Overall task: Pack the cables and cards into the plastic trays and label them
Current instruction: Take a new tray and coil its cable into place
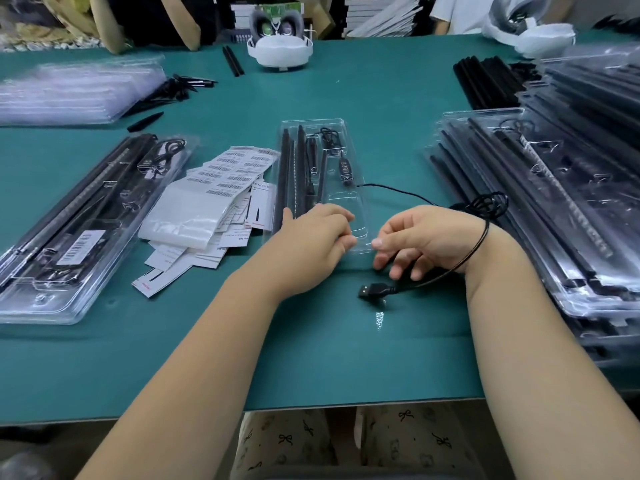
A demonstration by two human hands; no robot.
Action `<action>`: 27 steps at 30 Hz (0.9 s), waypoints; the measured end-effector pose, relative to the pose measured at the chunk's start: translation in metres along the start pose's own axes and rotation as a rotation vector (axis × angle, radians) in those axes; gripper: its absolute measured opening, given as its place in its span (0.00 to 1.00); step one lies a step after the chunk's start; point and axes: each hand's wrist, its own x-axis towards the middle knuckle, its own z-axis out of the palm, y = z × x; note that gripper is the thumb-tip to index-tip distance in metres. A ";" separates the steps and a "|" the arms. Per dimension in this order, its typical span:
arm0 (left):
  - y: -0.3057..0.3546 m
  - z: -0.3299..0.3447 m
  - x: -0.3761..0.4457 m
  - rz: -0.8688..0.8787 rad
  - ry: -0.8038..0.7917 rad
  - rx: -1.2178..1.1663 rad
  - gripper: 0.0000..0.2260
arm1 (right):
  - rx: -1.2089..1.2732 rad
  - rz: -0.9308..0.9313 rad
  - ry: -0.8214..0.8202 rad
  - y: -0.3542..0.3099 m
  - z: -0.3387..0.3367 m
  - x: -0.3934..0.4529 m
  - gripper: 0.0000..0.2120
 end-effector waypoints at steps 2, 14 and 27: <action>0.001 0.002 0.000 -0.006 0.019 -0.022 0.08 | -0.004 0.001 -0.030 -0.002 0.002 -0.001 0.16; -0.003 0.002 -0.002 0.008 0.047 -0.094 0.07 | -0.033 -0.080 0.055 0.002 0.007 0.006 0.12; -0.004 0.004 0.002 0.133 0.106 -0.116 0.09 | -0.101 -0.066 0.089 0.004 0.008 0.013 0.11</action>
